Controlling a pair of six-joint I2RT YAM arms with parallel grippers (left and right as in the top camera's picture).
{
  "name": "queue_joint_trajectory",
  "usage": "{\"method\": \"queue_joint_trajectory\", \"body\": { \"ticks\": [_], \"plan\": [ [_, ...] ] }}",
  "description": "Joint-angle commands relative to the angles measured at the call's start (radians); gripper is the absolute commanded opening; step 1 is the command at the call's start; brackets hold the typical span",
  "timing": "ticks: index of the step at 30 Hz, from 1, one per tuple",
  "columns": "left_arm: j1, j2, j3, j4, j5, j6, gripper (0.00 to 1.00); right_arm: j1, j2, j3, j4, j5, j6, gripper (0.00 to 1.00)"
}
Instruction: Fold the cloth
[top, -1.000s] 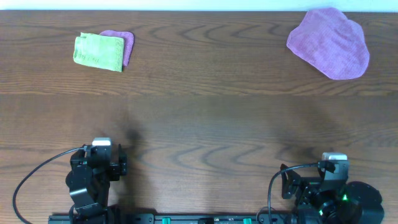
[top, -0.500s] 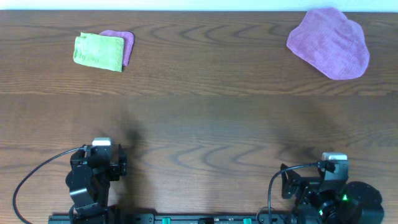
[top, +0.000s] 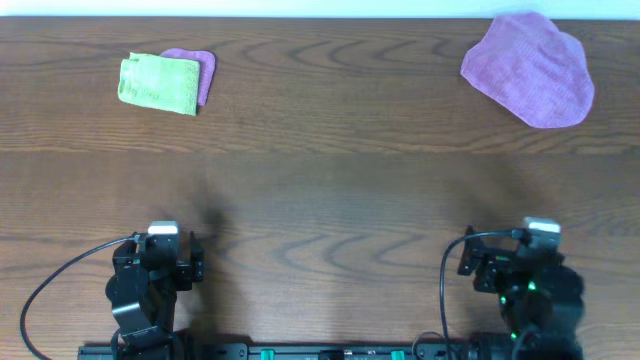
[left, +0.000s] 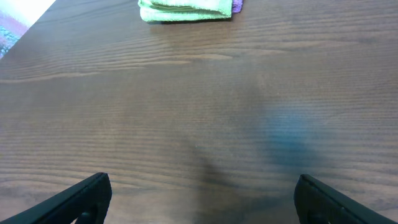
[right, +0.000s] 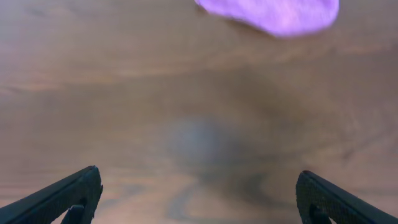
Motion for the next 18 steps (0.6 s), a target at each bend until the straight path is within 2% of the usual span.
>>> {"method": "queue_joint_trajectory", "body": {
  "ticks": [1, 13, 18],
  "plan": [
    [0.004, -0.008, -0.018, 0.000, -0.003, -0.007, 0.95, -0.005, -0.002, -0.073, 0.018, 0.086, -0.012, 0.99],
    [0.004, -0.008, -0.018, 0.000, -0.003, -0.007, 0.95, -0.005, -0.002, -0.236, 0.057, 0.163, -0.011, 0.99],
    [0.004, -0.008, -0.018, 0.000, -0.003, -0.007, 0.95, -0.005, -0.002, -0.243, 0.074, 0.165, -0.041, 0.99]
  ]
}}
